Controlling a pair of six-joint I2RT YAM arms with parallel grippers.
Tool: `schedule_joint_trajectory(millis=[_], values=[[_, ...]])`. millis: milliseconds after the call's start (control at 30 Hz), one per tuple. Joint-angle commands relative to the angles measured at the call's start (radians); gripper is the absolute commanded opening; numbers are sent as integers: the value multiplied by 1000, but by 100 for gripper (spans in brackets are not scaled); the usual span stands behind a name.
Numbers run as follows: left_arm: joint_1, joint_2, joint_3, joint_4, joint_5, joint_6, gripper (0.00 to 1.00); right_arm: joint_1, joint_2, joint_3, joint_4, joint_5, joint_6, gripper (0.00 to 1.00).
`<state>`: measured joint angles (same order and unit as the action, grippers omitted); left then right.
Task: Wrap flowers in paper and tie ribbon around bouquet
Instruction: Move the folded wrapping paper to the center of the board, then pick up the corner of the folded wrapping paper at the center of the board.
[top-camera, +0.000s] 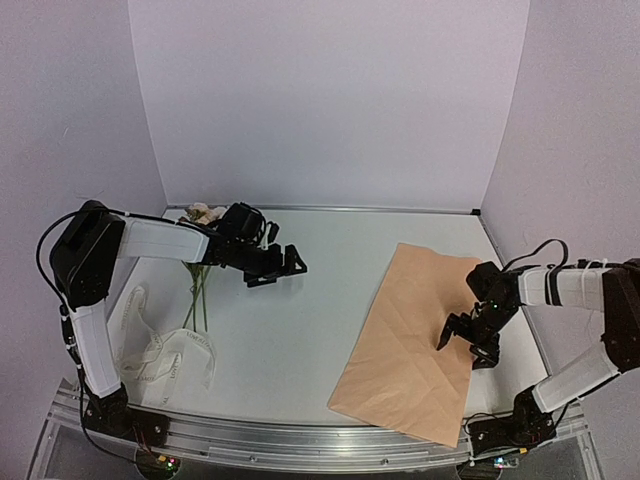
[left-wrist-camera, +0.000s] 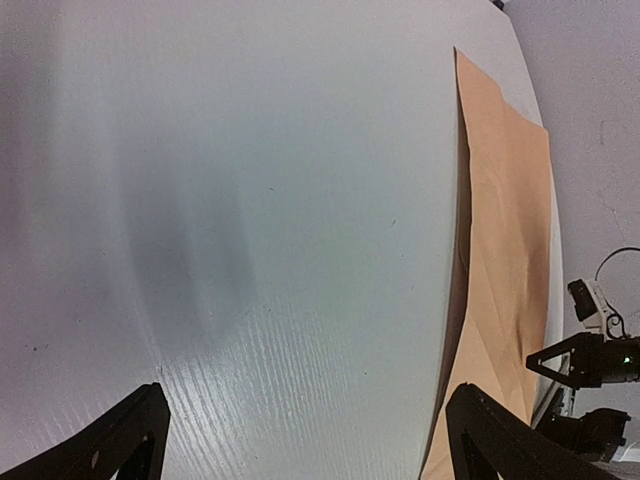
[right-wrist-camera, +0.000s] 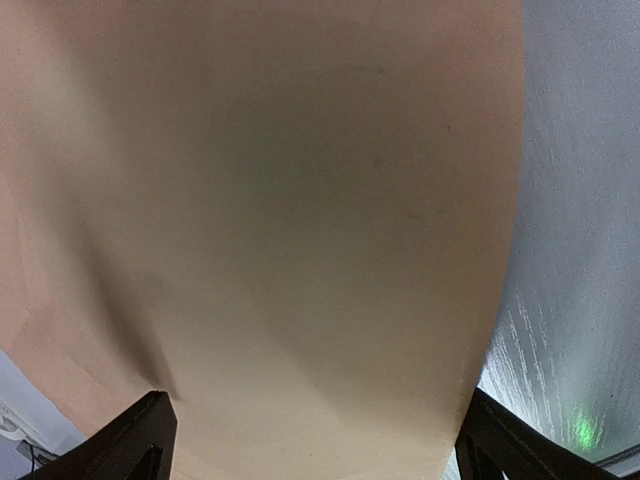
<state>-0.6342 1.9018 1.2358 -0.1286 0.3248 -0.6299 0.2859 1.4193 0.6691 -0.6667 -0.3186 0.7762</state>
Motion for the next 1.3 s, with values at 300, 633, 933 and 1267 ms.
schedule_joint_trajectory(millis=[300,633,933,1267], values=[[1,78,70,4,107,5,99,44,346,296,96,-198,-6,97],[-2,322,393,-165,103,172,96,116,489,462,15,-148,-10,95],[-36,577,772,-292,145,268,96,115,482,439,2,-102,-32,95],[-121,669,906,-338,194,245,72,116,524,500,-17,-91,-79,94]])
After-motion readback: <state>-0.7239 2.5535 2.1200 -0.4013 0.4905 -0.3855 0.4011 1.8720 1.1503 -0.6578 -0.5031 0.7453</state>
